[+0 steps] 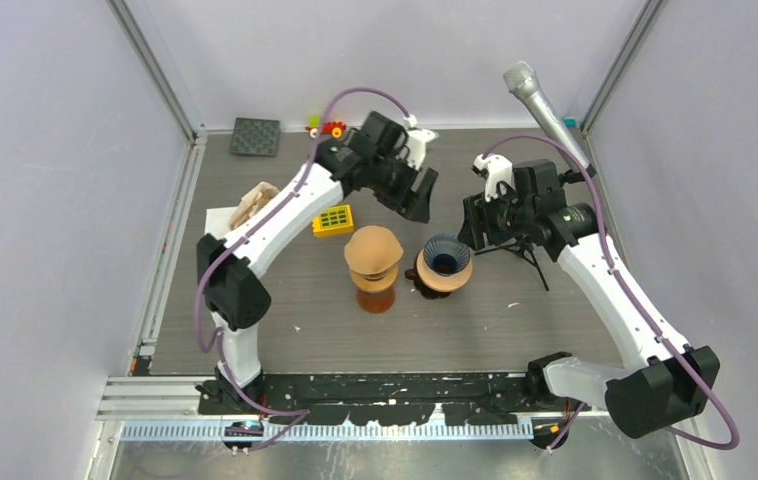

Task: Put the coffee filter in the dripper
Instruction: Place the coffee dripper in the dripper holder, then pick up the coffee filter from the coffee filter holder.

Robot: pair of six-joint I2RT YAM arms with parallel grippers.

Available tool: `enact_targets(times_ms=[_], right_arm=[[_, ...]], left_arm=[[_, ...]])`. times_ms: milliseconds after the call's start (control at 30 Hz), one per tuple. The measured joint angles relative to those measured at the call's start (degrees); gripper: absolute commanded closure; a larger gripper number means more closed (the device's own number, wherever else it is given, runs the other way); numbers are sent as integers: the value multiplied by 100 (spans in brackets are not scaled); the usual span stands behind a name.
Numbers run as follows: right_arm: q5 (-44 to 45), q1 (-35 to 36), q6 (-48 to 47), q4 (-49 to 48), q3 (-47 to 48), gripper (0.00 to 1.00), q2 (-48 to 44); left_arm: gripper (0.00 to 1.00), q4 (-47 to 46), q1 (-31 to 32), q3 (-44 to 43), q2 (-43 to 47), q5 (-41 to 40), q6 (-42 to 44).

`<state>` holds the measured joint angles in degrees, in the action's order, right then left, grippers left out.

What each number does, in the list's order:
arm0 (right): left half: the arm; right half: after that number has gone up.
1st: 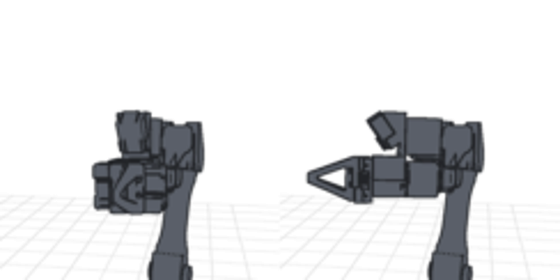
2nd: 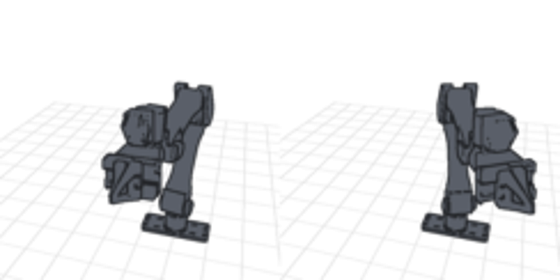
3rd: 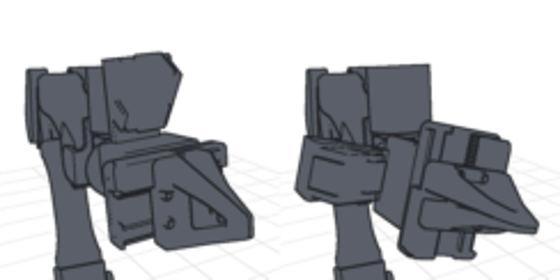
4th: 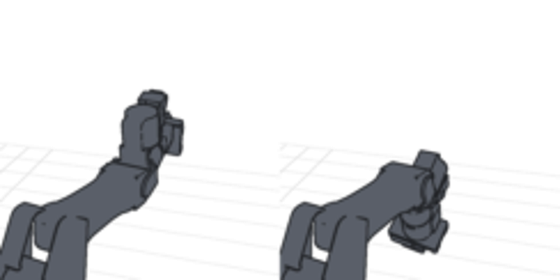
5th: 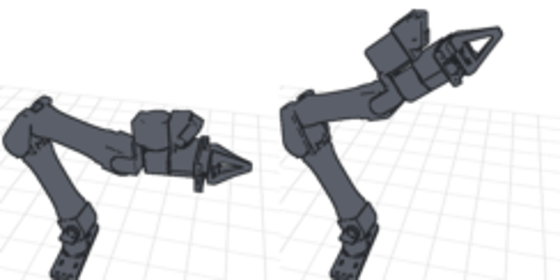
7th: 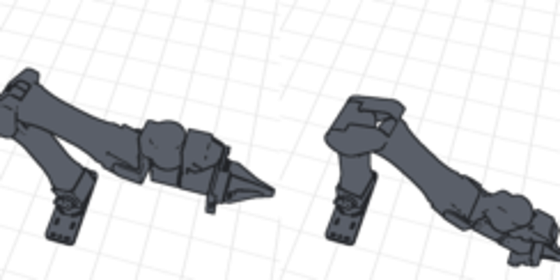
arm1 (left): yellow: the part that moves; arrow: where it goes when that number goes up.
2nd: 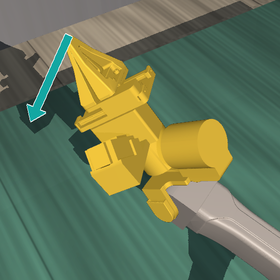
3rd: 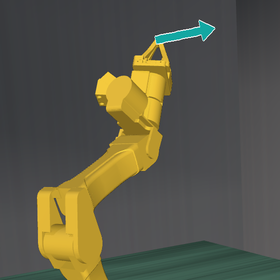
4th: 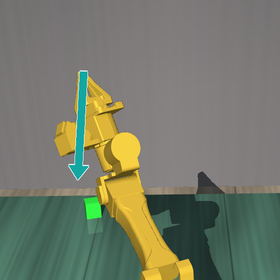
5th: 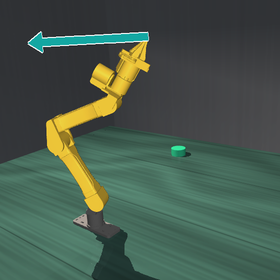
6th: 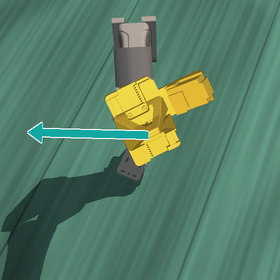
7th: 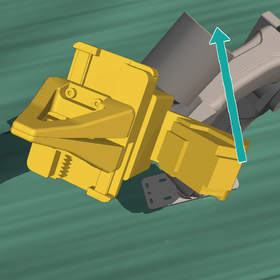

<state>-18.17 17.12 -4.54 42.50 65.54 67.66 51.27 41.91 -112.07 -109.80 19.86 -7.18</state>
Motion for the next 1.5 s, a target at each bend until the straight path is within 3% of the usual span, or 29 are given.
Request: enact_targets(times_ms=[267,600,767,1033,1500], right_arm=[[-107,129,-293,-133,-238,39,-240],[-188,168,-503,-238,-457,44,-516],[-238,168,-573,-293,-511,46,-516],[-302,168,-595,-313,-623,47,-520],[-317,168,-662,-332,-704,48,-592]], left_arm=[[34,-55,-1276,105,957,74,105],[45,63,-3696,1346,1849,81,1045],[54,188,-4494,1788,1985,79,1565],[63,256,-4809,1880,1993,72,2050],[63,507,-5086,2531,1993,-179,2815]])
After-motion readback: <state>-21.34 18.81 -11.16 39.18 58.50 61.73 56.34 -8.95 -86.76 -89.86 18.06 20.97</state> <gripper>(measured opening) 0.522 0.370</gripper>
